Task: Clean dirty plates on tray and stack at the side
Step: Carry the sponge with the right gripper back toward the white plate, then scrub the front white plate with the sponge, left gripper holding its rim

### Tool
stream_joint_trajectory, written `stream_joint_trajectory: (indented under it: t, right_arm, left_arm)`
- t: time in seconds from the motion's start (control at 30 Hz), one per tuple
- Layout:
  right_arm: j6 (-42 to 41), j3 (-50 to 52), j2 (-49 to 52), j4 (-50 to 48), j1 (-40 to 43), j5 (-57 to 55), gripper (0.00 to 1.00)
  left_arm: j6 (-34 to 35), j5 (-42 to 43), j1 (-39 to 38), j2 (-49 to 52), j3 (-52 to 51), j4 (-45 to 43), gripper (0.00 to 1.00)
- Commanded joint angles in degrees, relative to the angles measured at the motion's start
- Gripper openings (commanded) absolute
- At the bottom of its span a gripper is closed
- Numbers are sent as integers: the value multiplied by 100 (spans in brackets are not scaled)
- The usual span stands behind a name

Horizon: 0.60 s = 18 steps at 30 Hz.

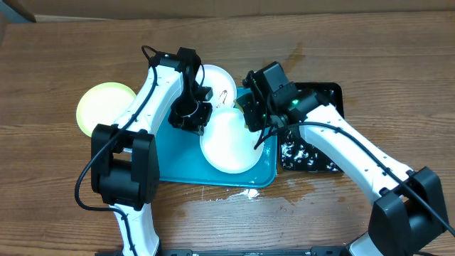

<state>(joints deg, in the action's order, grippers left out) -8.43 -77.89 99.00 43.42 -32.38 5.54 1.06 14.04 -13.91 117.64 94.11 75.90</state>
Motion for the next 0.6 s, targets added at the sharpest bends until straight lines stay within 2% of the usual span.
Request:
stream_joint_trajectory:
  t: [0.0, 0.17, 0.57]
  right_arm:
    - [144, 66, -81, -162, -59, -339, 4]
    - [251, 70, -79, -334, -72, -363, 4]
    - [295, 70, -79, -581, -72, -916, 4]
  left_arm:
    - [-157, 396, -24, -2, 133, 37, 4]
    - [-238, 811, -24, -2, 291, 216, 4]
    - [-238, 807, 79, -2, 614, 640, 4]
